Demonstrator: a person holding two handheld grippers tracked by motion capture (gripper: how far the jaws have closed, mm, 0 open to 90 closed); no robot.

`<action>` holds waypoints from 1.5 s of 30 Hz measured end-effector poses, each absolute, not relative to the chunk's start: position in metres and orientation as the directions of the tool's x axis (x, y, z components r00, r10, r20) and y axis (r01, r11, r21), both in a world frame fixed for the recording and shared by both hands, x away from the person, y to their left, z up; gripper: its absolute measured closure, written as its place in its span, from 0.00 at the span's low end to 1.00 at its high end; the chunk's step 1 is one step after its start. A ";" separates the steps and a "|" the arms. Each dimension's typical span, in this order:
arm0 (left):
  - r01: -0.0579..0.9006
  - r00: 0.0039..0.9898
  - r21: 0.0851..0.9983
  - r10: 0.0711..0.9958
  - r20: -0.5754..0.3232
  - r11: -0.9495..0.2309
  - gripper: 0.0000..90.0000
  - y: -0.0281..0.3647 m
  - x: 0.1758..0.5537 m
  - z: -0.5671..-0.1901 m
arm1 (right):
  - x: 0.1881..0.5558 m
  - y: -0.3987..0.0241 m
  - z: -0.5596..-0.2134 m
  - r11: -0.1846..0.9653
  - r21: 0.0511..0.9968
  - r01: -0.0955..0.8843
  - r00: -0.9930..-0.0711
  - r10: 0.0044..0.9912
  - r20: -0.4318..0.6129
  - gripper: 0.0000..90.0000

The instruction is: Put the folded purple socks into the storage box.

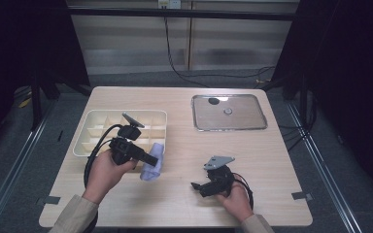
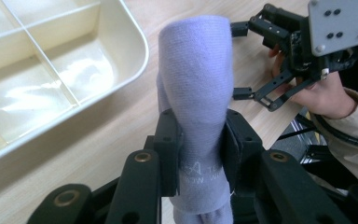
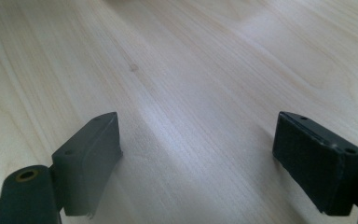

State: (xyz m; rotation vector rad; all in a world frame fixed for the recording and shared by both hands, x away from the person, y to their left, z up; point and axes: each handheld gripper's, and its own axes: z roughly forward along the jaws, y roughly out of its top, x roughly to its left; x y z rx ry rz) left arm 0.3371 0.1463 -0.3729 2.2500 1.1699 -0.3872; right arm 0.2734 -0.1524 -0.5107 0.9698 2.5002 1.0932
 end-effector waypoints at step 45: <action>0.839 0.540 0.349 0.708 -0.454 -0.416 0.77 0.153 0.376 -0.357 | 0.274 -0.153 -0.511 0.500 0.727 0.471 -0.752 0.658 0.034 0.16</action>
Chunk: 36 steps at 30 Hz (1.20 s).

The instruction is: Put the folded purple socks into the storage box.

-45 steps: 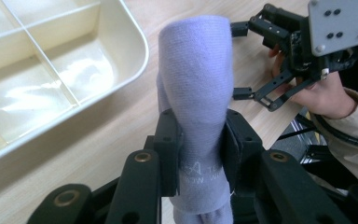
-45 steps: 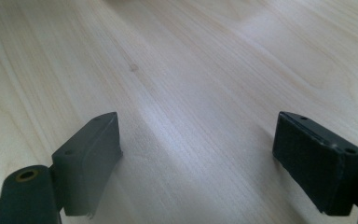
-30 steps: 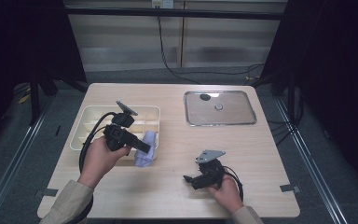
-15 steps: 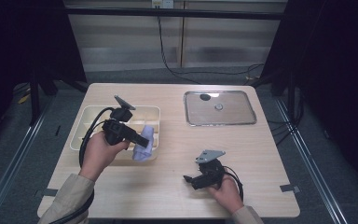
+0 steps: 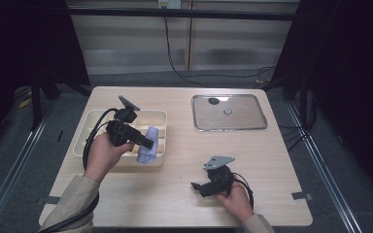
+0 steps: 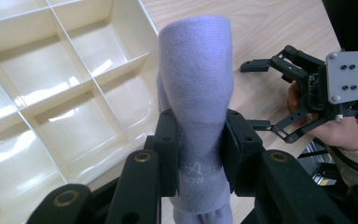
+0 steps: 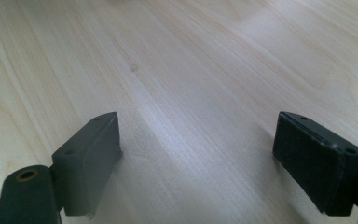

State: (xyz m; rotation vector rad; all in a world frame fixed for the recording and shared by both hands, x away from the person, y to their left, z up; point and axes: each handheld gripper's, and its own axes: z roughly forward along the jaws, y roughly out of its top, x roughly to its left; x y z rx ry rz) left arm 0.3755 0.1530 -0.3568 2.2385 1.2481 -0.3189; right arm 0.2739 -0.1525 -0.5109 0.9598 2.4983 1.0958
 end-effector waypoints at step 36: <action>0.868 0.492 0.316 0.759 -0.427 -0.384 0.78 0.149 0.401 -0.387 | 0.274 -0.153 -0.511 0.501 0.727 0.470 -0.753 0.657 0.035 0.16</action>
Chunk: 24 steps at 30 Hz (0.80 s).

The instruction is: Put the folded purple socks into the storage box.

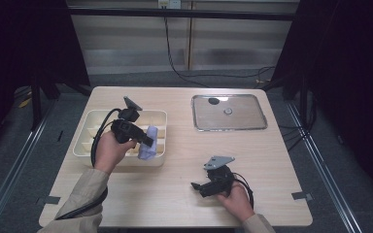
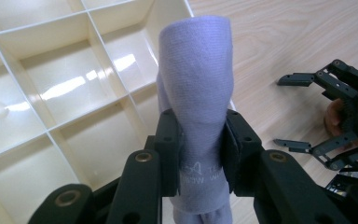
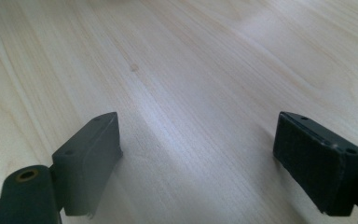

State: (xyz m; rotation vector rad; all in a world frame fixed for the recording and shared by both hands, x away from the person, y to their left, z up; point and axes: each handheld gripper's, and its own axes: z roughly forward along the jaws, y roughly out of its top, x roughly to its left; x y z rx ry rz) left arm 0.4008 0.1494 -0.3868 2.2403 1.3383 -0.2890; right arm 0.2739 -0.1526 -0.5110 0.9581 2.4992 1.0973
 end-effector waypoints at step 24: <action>0.877 0.473 0.299 0.781 -0.407 -0.376 0.79 0.136 0.408 -0.409 | 0.274 -0.152 -0.511 0.500 0.725 0.473 -0.752 0.658 0.037 0.16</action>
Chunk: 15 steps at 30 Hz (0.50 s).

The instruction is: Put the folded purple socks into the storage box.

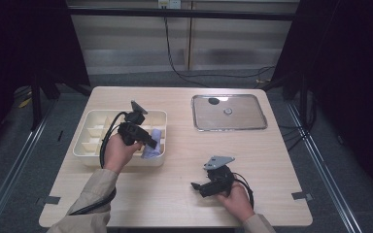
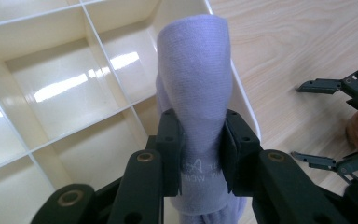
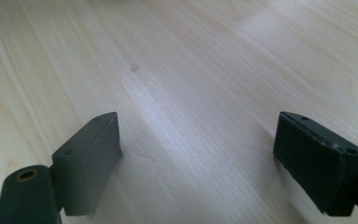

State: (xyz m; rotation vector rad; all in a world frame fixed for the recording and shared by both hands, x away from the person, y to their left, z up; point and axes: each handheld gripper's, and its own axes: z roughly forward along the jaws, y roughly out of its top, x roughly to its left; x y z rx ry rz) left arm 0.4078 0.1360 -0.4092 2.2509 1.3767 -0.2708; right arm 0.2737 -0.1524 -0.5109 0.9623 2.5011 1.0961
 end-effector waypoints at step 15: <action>0.879 0.470 0.286 0.793 -0.387 -0.381 0.80 0.131 0.407 -0.418 | 0.274 -0.152 -0.511 0.500 0.725 0.474 -0.752 0.658 0.037 0.15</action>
